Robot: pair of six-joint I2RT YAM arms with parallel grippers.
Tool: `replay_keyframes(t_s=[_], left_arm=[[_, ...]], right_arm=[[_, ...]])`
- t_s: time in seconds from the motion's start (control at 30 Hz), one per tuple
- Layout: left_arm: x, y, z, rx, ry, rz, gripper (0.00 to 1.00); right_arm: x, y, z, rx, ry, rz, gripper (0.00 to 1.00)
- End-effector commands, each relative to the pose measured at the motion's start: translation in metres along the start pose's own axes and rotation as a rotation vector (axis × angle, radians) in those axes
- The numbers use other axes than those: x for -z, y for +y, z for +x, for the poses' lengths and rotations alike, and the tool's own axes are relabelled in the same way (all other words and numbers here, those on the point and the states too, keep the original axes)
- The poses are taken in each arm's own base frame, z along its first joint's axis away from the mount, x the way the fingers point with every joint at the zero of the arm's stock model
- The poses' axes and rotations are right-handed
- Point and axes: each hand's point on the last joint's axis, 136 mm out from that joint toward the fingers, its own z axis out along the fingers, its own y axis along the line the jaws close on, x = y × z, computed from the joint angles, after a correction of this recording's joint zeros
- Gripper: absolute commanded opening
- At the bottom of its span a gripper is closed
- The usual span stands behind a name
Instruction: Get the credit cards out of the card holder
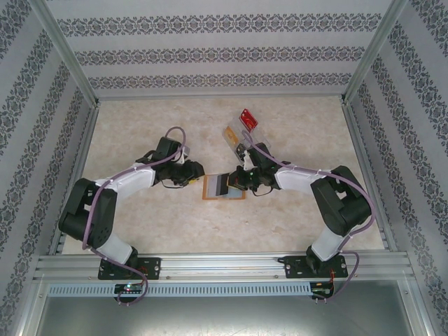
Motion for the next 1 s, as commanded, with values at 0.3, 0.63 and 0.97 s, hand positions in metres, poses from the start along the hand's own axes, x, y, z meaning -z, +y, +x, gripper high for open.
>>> replay_keyframes(t_s=[0.3,0.63,0.97], left_arm=[[-0.048,0.020,0.015,0.012,0.096,-0.105,0.17],[-0.047,0.040,0.019,0.029,0.099,-0.170,0.14],[-0.001,-0.053,-0.018,-0.008,-0.006,0.141,0.61]], right_arm=[[-0.015,0.001,-0.001,0.020,0.034,-0.016,0.00],[0.021,-0.016,-0.004,0.006,-0.008,-0.047,0.00],[0.082,0.038,-0.027,0.113,-0.103,-0.236,0.00]])
